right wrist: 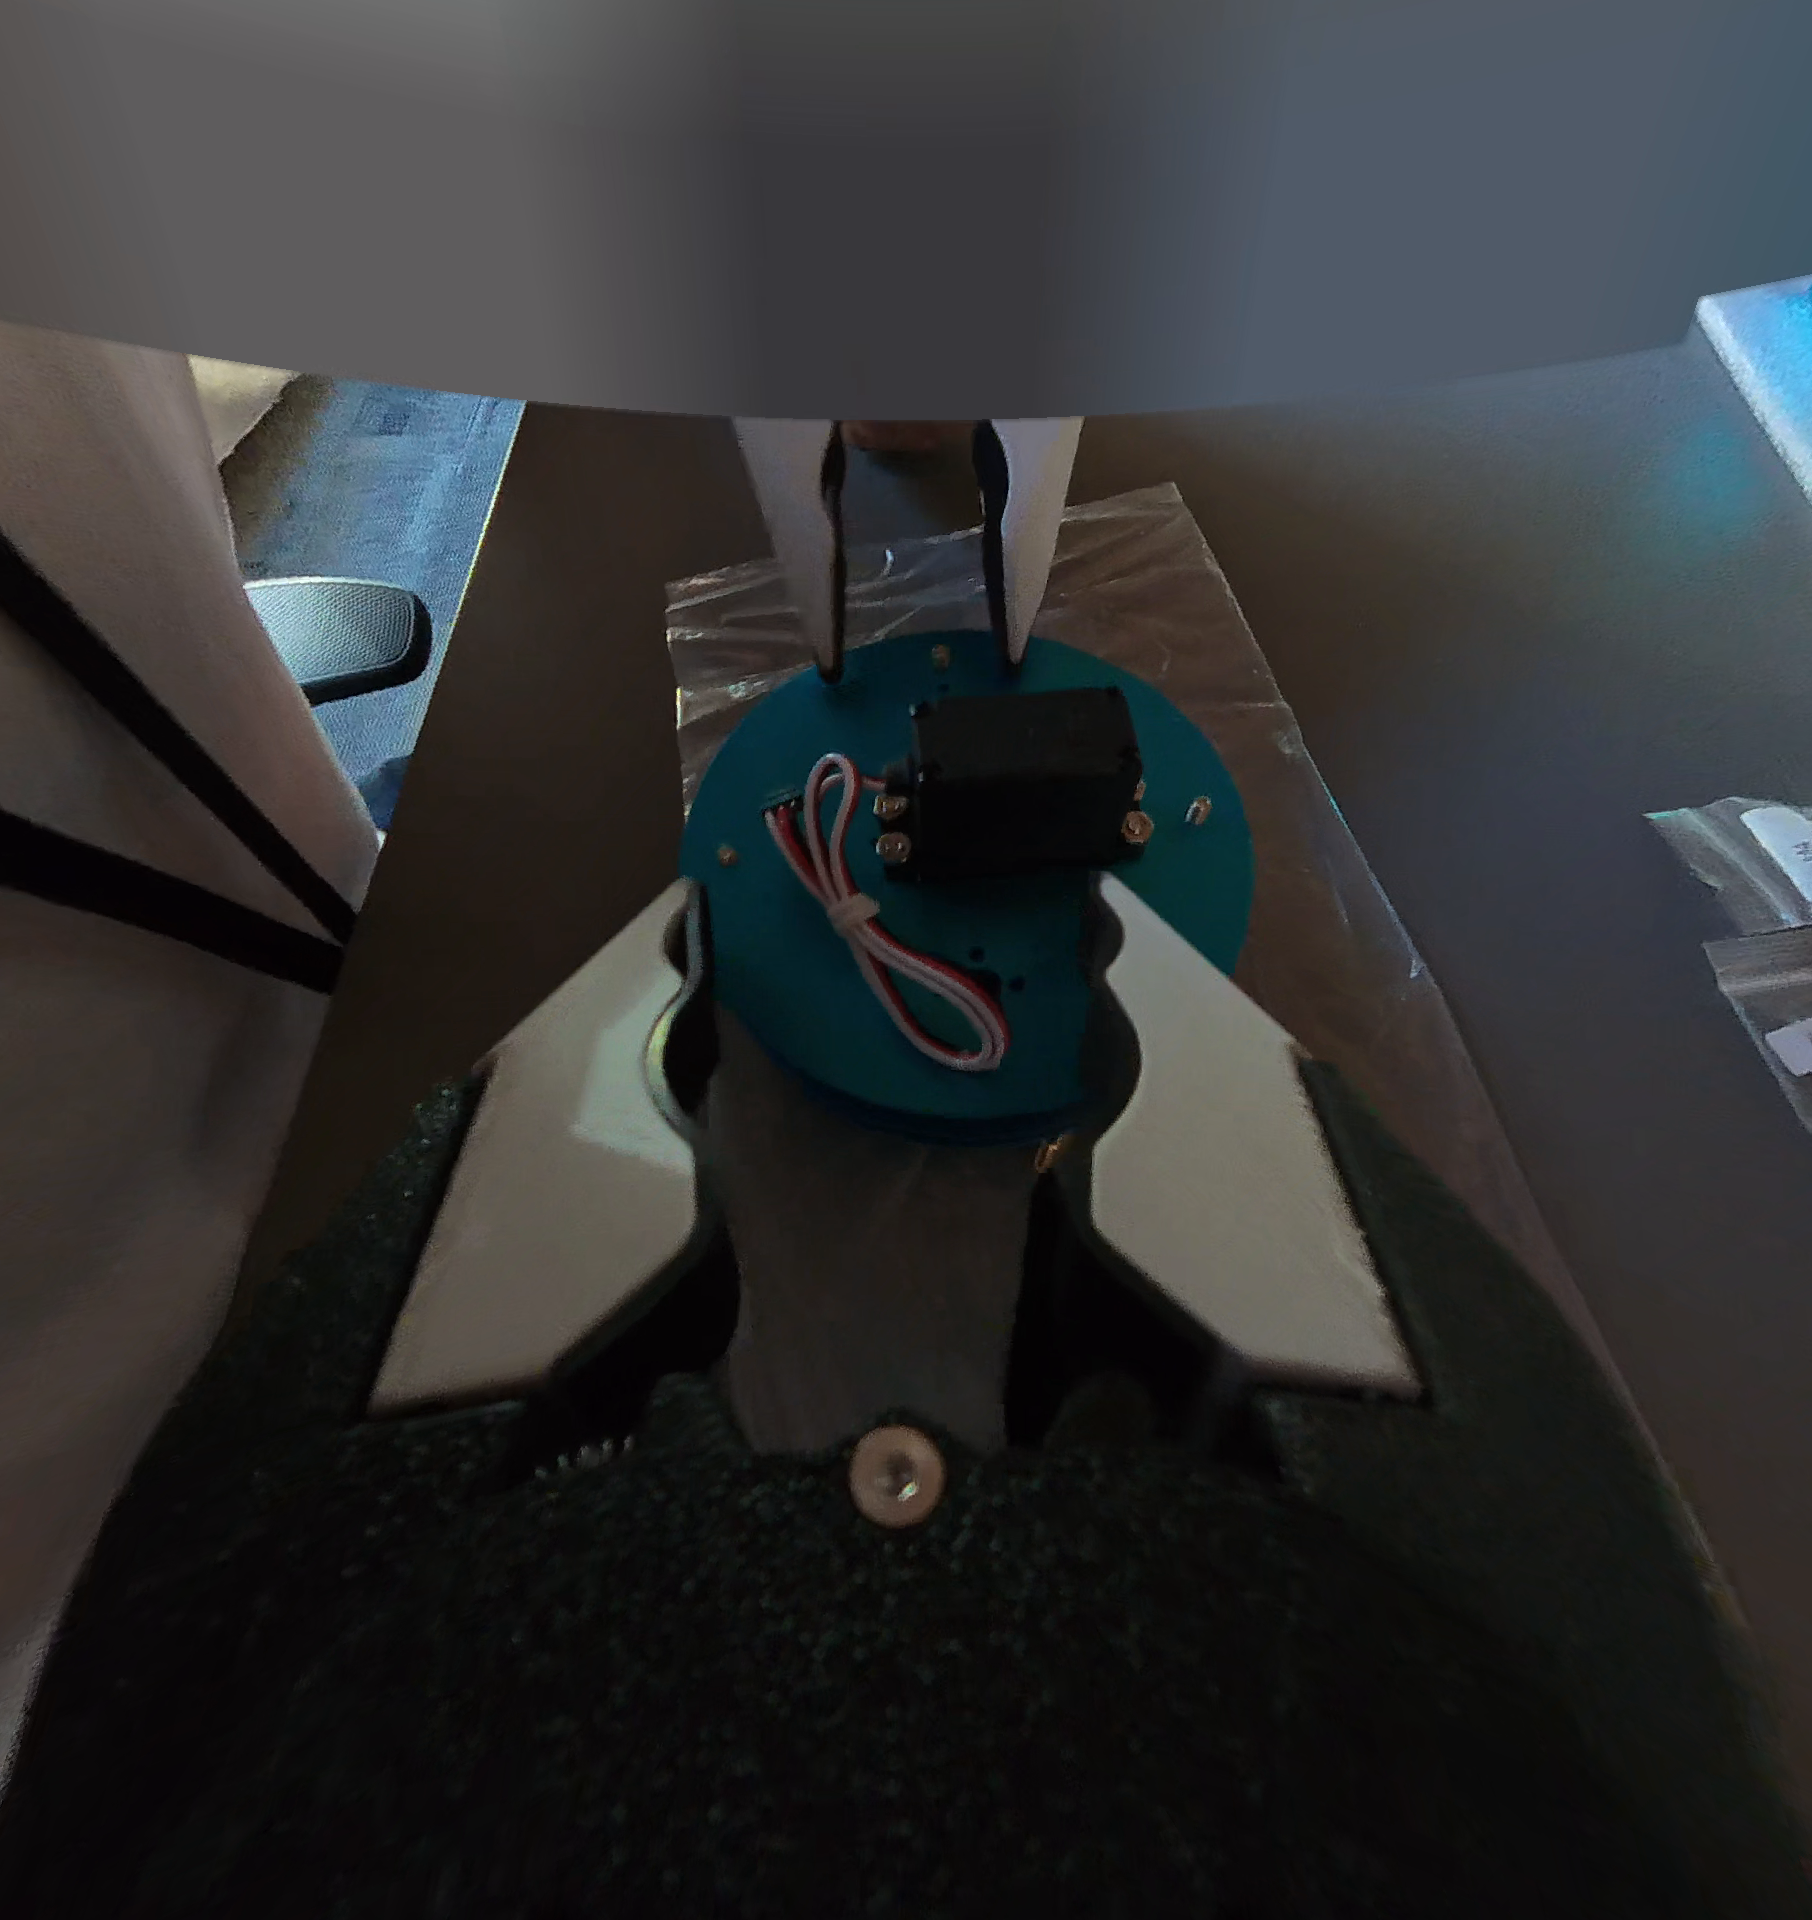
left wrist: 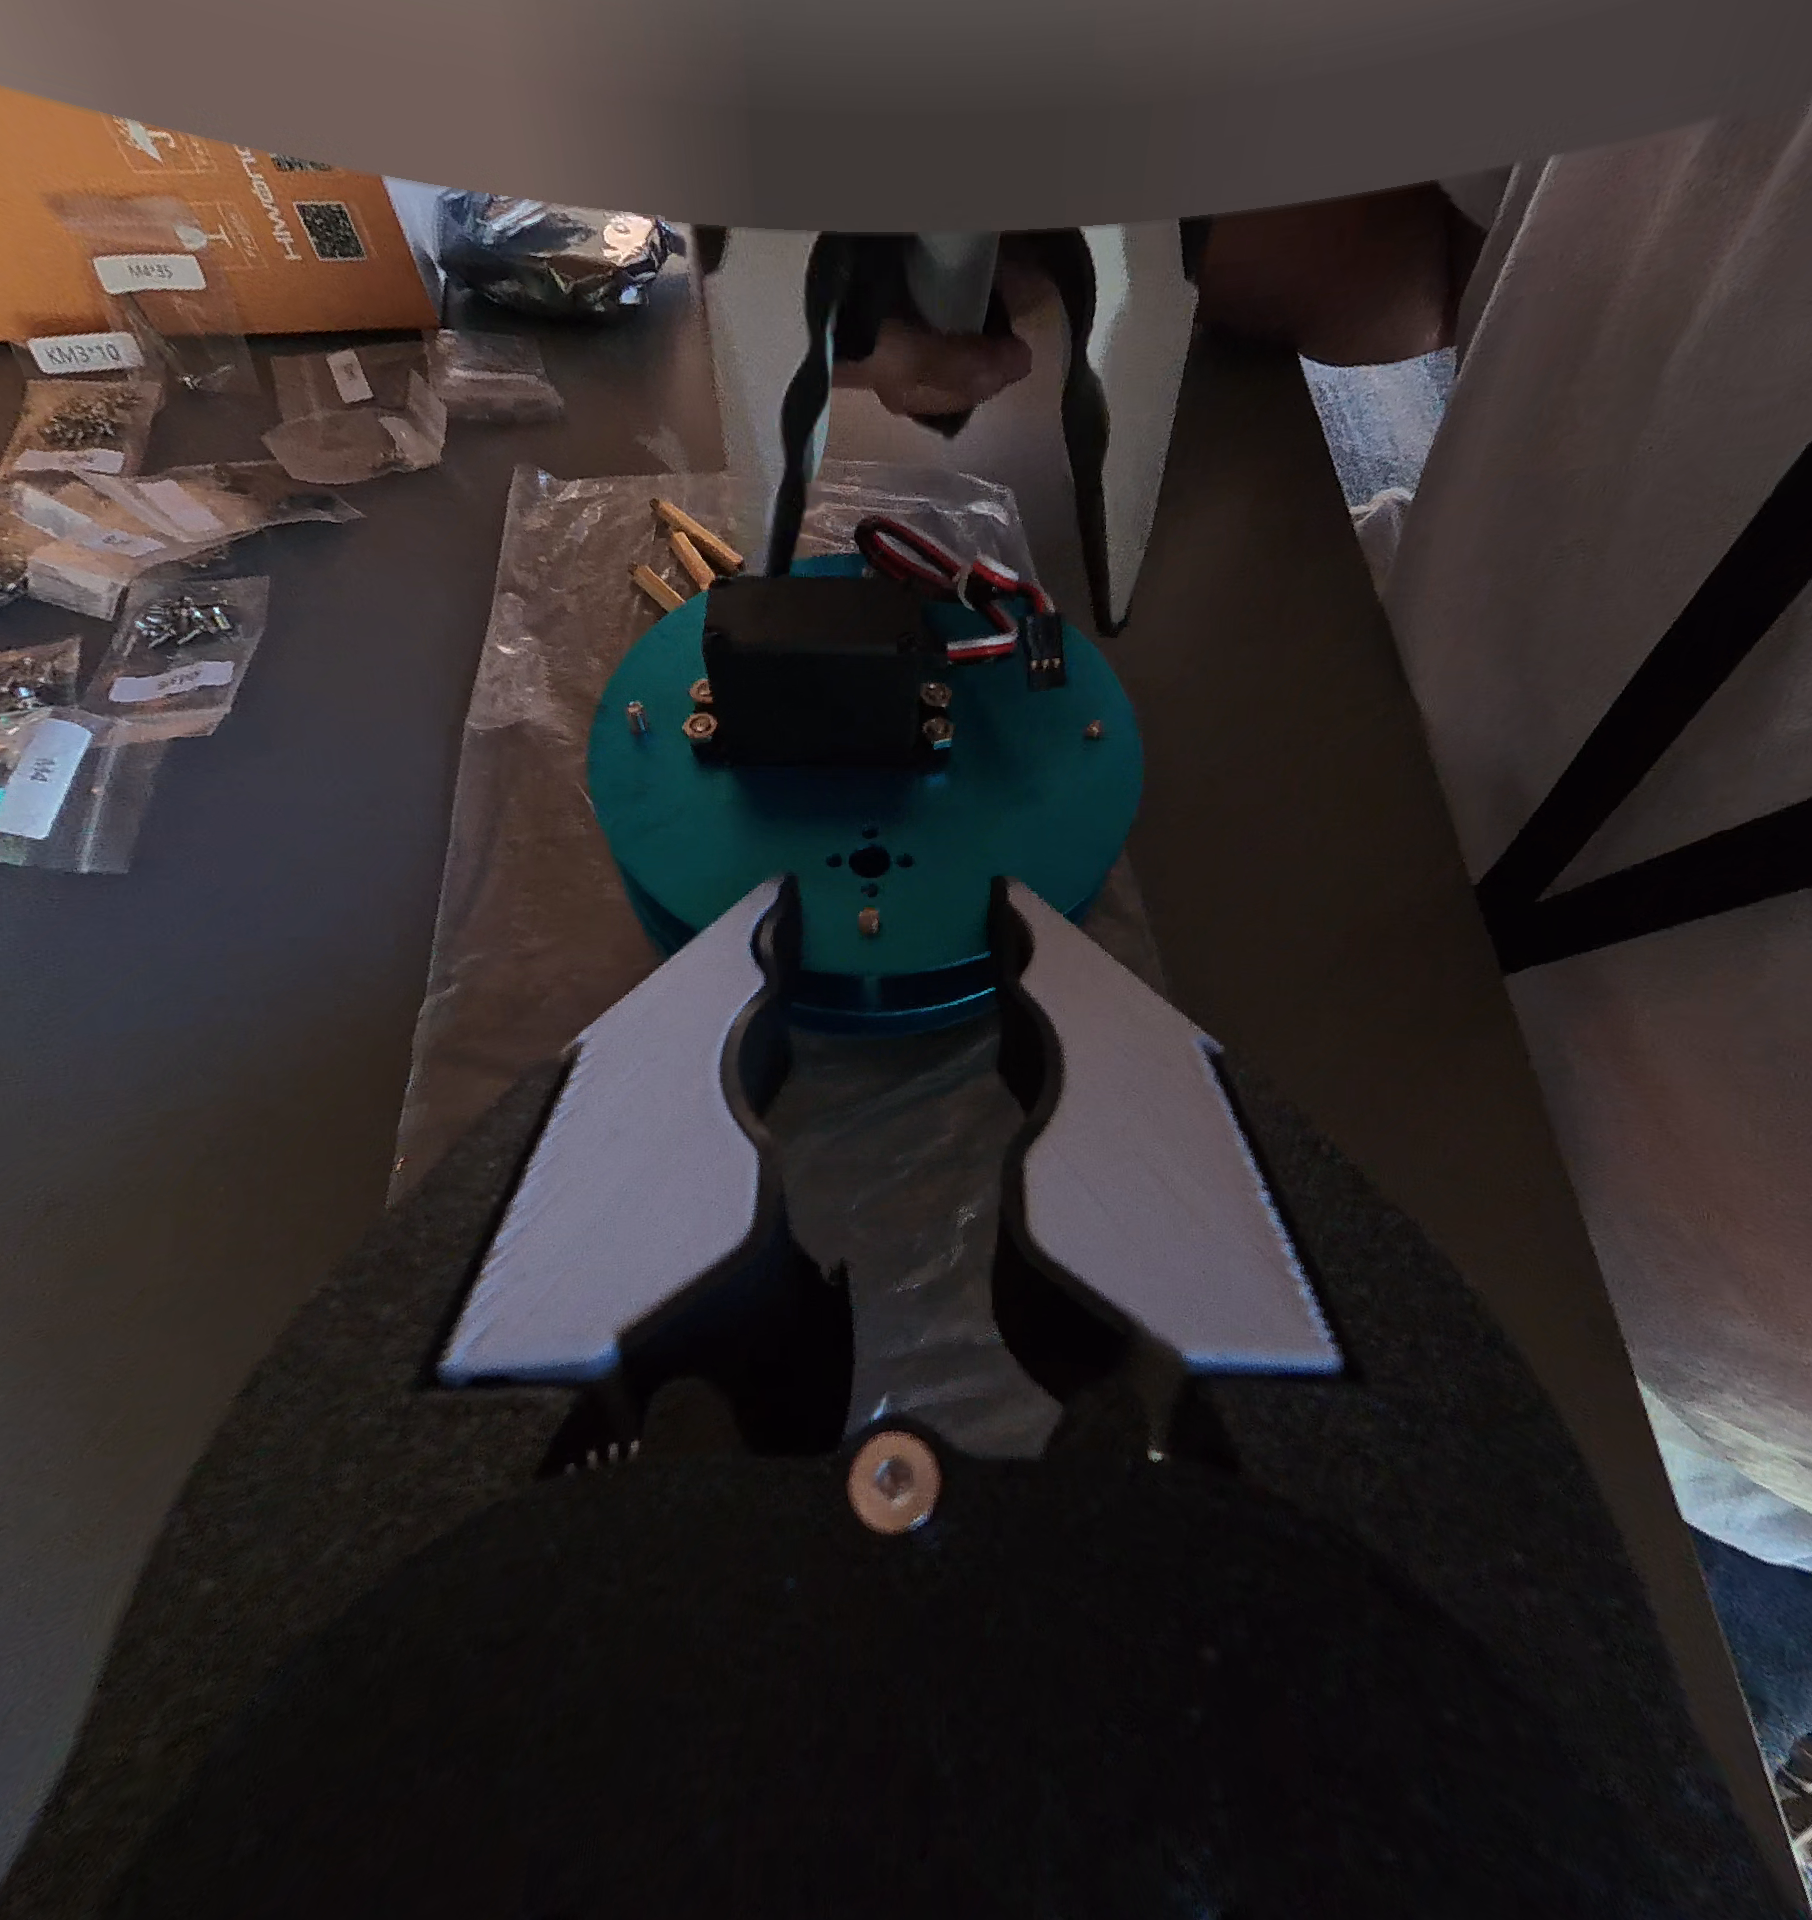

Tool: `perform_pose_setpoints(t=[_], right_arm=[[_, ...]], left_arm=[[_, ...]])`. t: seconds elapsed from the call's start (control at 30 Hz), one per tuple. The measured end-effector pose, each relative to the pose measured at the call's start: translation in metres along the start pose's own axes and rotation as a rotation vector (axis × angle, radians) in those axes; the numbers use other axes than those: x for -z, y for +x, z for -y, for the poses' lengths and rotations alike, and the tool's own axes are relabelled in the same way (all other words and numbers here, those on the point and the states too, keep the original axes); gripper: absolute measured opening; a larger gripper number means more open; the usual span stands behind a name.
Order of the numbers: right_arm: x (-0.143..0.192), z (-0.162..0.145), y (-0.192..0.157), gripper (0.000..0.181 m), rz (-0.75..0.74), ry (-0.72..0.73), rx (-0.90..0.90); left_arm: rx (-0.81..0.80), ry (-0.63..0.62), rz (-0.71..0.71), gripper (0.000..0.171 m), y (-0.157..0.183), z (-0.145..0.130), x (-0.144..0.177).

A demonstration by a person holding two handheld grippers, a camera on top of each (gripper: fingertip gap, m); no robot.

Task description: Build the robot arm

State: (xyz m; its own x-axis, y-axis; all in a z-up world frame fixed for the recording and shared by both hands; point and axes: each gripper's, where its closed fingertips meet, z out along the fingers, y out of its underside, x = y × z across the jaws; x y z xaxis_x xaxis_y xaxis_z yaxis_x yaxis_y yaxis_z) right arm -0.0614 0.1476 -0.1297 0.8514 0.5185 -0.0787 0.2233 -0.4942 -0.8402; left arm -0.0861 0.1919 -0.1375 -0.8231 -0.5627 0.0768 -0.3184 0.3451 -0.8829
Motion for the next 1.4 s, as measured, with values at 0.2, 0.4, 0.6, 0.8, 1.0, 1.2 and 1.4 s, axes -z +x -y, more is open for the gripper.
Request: perform_pose_setpoints(t=[0.2,0.4,0.6,0.8,1.0,1.2,1.4], right_arm=[[-0.014,-0.004,0.006,0.077,-0.065,-0.016,-0.005],[-0.014,-0.005,0.005,0.078,-0.068,-0.018,0.011],[-0.011,-0.005,0.002,0.075,-0.051,-0.014,0.043],[0.01,0.017,-0.023,0.024,0.005,0.064,0.206],[-0.009,0.0,-0.038,0.0,-0.015,-0.072,0.344],[-0.011,-0.011,-0.035,0.0,-0.032,-0.142,0.355],[-0.014,-0.013,-0.034,0.0,-0.046,-0.161,0.367]], left_arm=[[-0.011,0.0,0.023,0.049,0.002,0.001,-0.005],[-0.042,-0.005,0.043,0.049,0.003,-0.001,-0.005],[-0.078,-0.014,0.081,0.05,0.002,0.001,-0.004],[-0.147,0.133,-0.017,0.024,0.036,0.03,0.003],[-0.185,-0.002,0.01,0.0,0.046,0.01,-0.027],[-0.157,-0.016,0.012,0.0,0.047,0.008,-0.032],[-0.189,-0.023,0.046,0.0,0.05,0.011,-0.036]])
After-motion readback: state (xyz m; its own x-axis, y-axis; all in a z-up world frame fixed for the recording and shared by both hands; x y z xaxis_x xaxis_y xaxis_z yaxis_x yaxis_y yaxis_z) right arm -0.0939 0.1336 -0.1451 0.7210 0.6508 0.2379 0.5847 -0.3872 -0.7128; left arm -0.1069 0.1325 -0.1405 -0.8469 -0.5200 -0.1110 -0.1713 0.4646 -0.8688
